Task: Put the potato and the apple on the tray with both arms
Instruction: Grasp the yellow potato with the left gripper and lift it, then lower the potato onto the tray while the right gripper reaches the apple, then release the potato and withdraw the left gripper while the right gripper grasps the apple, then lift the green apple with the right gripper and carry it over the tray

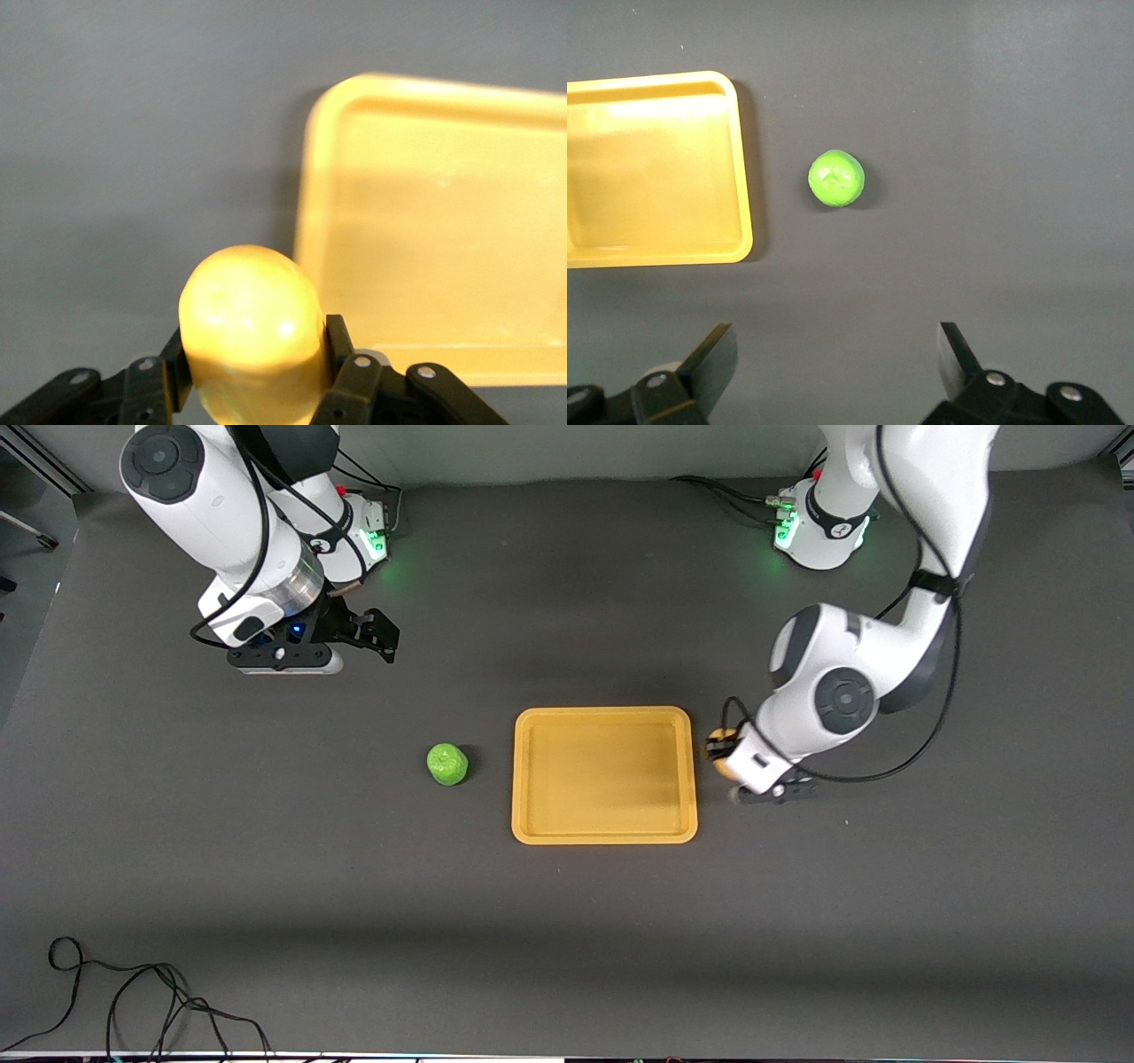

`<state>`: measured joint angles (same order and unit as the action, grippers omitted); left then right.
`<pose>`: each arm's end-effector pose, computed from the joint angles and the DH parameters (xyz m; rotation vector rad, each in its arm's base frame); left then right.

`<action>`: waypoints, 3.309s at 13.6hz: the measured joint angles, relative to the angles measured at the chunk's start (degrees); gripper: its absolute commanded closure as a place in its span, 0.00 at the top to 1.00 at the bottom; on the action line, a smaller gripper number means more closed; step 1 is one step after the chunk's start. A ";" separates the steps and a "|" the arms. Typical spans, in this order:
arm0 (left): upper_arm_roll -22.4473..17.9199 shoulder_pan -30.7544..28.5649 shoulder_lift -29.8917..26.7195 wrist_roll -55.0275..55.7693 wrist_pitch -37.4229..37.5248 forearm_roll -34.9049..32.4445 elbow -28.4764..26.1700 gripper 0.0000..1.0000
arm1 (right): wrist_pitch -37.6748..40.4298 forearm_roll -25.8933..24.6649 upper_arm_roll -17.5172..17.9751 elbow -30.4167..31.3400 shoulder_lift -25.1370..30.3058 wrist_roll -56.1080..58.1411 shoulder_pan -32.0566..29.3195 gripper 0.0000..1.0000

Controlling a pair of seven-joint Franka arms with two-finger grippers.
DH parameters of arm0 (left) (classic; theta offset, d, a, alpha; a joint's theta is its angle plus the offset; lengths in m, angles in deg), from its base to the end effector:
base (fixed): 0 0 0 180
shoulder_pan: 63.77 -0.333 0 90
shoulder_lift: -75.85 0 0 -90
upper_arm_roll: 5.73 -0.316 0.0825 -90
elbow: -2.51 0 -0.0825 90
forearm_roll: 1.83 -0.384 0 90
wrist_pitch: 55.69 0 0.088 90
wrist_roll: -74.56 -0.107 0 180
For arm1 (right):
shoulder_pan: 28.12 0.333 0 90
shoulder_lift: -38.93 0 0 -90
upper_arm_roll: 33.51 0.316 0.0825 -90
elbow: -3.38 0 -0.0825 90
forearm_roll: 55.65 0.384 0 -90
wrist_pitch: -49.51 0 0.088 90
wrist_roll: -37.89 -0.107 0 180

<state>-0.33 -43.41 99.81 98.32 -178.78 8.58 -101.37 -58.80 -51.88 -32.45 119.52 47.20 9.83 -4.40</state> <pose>0.5722 -0.2799 0.3058 2.9958 0.1159 -0.2299 0.4662 0.2210 0.5121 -3.0821 0.1201 0.0305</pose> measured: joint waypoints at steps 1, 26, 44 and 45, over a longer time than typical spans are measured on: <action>0.10 1.54 3.44 0.07 -0.01 -0.02 3.17 0.00 | -1.04 0.00 0.05 0.46 -0.30 0.00 0.10 1.00; -1.73 -15.79 -11.44 -17.79 22.69 -8.25 11.44 1.00 | -49.61 -4.60 -3.62 9.45 -34.49 -3.69 4.63 0.80; -1.12 -23.86 -22.19 -32.76 26.11 -10.17 9.31 1.00 | 1.83 -4.20 -3.37 -34.67 -27.85 -14.78 13.08 0.46; -1.10 -23.85 -22.36 -32.76 26.11 -10.17 9.31 1.00 | 1.90 -4.20 -3.30 -37.54 -30.59 -19.47 16.11 0.46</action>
<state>-1.43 -67.26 77.45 65.56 -152.67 -1.59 -92.06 -56.89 -56.08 -35.74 81.98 16.62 -9.65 11.71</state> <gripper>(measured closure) 0.000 0.291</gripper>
